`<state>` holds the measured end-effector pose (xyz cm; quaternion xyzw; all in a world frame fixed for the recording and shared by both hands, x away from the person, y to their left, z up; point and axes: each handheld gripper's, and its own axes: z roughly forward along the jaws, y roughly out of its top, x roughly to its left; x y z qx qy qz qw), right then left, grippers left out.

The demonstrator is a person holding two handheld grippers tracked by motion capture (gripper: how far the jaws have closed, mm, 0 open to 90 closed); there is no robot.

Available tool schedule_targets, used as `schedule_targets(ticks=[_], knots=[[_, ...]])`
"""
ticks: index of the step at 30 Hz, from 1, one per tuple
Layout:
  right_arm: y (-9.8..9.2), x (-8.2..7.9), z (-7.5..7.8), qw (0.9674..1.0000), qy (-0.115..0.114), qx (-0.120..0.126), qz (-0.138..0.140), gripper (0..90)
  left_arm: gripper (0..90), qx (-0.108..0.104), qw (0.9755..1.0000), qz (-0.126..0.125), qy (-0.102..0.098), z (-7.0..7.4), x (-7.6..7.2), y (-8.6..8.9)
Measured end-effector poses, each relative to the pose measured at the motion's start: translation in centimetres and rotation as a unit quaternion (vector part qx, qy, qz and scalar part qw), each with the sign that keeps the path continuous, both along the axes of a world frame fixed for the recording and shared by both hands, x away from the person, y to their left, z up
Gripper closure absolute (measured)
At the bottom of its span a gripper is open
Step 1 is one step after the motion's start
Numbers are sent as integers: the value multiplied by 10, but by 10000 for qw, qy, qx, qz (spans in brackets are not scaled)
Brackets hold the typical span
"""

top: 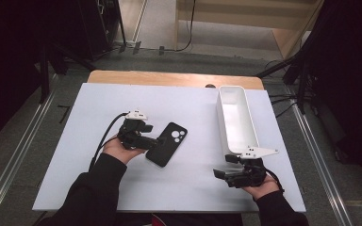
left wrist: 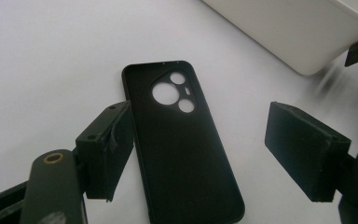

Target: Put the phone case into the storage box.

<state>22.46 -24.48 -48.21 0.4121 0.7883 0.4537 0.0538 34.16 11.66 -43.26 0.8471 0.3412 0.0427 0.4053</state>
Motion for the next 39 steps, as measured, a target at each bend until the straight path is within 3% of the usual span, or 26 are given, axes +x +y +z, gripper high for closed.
schedule_targets(ticks=[9, 13, 16, 25, 30, 32, 39], knots=[[0, 0, 0, 10000, 10, -4, -9, 181, 234, 25, 9997, 235, -23, -5, 4, -13], [0, -1, 0, 10000, 8, -2, -11, 181, 229, 102, 9989, 454, -79, -7, 4, -17], [0, -1, 0, 10000, 12, -1, -8, 181, 228, 25, 9982, 591, -126, -7, 4, -19], [0, 0, 0, 10000, -4, -8, -11, 181, 134, -50, 9974, 712, -135, -13, 1, -29], [0, -1, 0, 10000, -31, -17, -14, 181, 102, 100, 9965, 810, -178, -18, 0, -34], [0, 0, 0, 10000, -39, -24, -6, 181, 0, 222, 9963, 816, -141, -22, 1, -36], [0, -1, 0, 10000, -38, -17, -5, 181, 0, 182, 9946, 1005, -189, -29, -1, -39]])
